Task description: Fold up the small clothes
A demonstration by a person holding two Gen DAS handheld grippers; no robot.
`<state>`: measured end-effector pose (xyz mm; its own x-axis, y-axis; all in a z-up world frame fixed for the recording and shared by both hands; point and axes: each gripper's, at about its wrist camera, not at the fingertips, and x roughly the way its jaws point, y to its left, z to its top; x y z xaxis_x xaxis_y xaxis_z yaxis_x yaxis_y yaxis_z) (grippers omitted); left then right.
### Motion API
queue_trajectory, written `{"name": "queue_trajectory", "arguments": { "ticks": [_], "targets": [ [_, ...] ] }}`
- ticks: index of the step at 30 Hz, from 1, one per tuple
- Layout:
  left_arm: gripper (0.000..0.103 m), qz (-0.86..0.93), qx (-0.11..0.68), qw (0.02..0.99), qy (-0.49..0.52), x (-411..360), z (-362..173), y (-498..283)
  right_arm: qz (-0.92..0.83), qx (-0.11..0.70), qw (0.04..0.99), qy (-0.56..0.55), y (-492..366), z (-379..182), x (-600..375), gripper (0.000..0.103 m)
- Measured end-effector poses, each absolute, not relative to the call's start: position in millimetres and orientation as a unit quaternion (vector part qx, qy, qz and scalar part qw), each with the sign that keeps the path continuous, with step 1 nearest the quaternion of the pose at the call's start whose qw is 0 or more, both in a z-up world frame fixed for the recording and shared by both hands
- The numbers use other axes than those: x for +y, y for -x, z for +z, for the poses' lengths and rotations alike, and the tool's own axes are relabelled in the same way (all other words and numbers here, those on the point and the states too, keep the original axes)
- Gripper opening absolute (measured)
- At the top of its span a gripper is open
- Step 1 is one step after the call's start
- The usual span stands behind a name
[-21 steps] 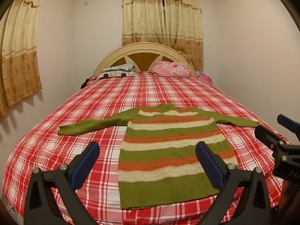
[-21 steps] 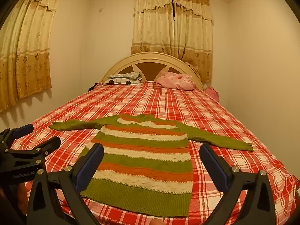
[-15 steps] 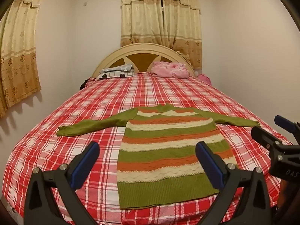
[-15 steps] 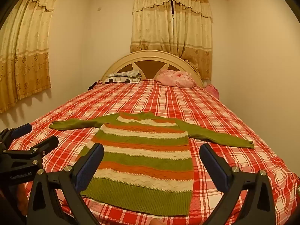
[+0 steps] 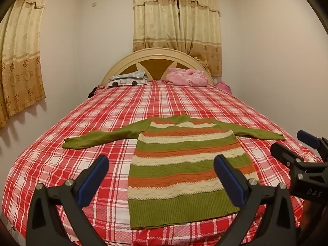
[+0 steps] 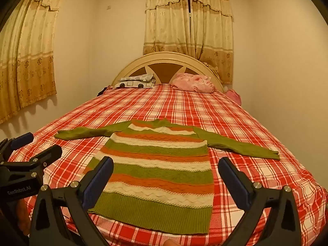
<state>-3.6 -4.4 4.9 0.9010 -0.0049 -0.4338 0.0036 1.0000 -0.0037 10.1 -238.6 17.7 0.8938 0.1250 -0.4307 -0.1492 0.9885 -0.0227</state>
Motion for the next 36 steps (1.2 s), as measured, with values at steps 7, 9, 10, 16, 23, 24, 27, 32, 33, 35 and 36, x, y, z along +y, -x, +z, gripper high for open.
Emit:
{"name": "queue_trajectory", "arguments": {
  "ticks": [7,9,10,16,23,24,27,32,33,35,36],
  "targets": [
    [0.103,-0.001,0.221,0.975,0.002,-4.5,7.2,3.5,0.072,0.22,0.972,0.028,-9.8,17.4,-239.2,0.102],
    [0.103,-0.001,0.22,0.975,0.003,-4.0,7.8,3.1,0.073,0.221,0.972,0.03,-10.8,16.9,-237.3,0.102],
    [0.103,-0.001,0.221,0.975,0.003,-4.6,7.5,2.9,0.073,0.221,0.972,0.03,-11.6,15.8,-236.2,0.102],
    [0.103,-0.001,0.219,0.976,0.002,-5.2,7.7,3.8,0.075,0.223,0.972,0.029,-12.3,14.1,-236.3,0.102],
    [0.103,0.001,0.215,0.977,0.005,-4.0,8.4,3.9,0.073,0.222,0.972,0.031,-13.6,14.9,-234.9,0.102],
    [0.103,0.001,0.214,0.977,0.006,-3.8,8.5,3.5,0.074,0.223,0.972,0.031,-13.7,14.6,-235.1,0.102],
    [0.103,0.0,0.214,0.977,0.006,-3.1,8.4,4.2,0.075,0.223,0.971,0.031,-13.0,14.9,-235.7,0.102],
    [0.103,-0.001,0.214,0.977,0.006,-1.1,8.8,5.6,0.075,0.223,0.971,0.031,-13.4,15.4,-235.4,0.102],
    [0.103,0.0,0.214,0.977,0.006,-0.4,9.4,5.1,0.075,0.223,0.971,0.031,-13.3,15.1,-235.3,0.102],
    [0.103,-0.001,0.214,0.977,0.007,0.4,9.0,5.7,0.076,0.224,0.971,0.031,-13.4,15.5,-235.4,0.102],
    [0.103,-0.002,0.214,0.977,0.007,0.5,9.1,5.6,0.075,0.224,0.971,0.03,-13.0,15.2,-235.2,0.102]
  ]
}}
